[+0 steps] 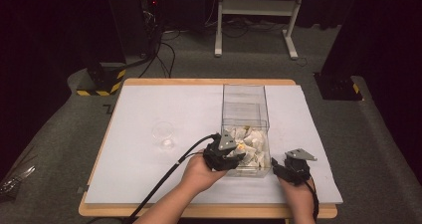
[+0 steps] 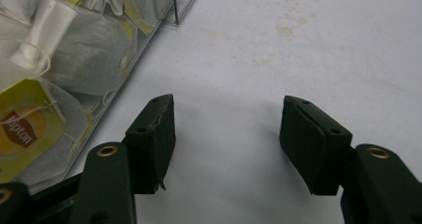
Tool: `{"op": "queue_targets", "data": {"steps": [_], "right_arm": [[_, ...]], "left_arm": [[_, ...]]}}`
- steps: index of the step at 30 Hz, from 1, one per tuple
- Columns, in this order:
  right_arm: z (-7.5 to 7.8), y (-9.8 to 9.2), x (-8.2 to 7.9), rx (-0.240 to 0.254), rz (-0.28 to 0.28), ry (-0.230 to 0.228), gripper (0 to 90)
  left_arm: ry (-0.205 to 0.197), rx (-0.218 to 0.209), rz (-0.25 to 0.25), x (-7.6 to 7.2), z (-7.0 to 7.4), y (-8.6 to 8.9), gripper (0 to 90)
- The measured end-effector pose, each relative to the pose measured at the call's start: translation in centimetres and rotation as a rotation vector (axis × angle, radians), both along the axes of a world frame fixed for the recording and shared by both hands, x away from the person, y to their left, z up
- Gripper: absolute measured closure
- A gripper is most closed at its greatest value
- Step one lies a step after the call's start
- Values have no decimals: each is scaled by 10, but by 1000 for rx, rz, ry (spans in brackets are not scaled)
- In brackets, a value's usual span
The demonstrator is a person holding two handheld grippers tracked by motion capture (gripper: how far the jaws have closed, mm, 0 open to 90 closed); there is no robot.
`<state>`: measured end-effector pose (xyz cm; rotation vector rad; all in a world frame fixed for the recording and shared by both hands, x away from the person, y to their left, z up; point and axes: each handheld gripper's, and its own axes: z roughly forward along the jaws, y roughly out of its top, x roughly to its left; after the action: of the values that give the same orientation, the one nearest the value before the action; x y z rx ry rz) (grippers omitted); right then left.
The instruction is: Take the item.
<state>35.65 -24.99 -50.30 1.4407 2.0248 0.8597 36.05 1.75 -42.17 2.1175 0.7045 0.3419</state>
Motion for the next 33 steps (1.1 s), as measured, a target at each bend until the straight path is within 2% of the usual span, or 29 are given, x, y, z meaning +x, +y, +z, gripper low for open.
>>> {"op": "queue_targets", "data": {"steps": [3, 6, 9, 11, 16, 29, 33], "right_arm": [[0, 0, 0, 1, -1, 1, 394], [0, 0, 0, -2, 1, 2, 394], [0, 0, 0, -2, 3, 1, 394], [0, 0, 0, -2, 3, 2, 394], [0, 1, -1, -3, 6, -1, 393], [0, 1, -1, -1, 14, 1, 387], [0, 1, -1, -1, 15, 2, 387]], "left_arm": [[2, 8, -2, 1, -1, -2, 579], [32, 5, -19, 3, -2, -3, 601], [45, 19, -32, 4, -3, -5, 621], [68, 37, -32, 7, -5, -7, 633], [73, 52, -29, 8, -7, -8, 665], [98, 47, -30, 8, -10, -9, 782], [86, 46, -25, 8, -9, -8, 814]]}}
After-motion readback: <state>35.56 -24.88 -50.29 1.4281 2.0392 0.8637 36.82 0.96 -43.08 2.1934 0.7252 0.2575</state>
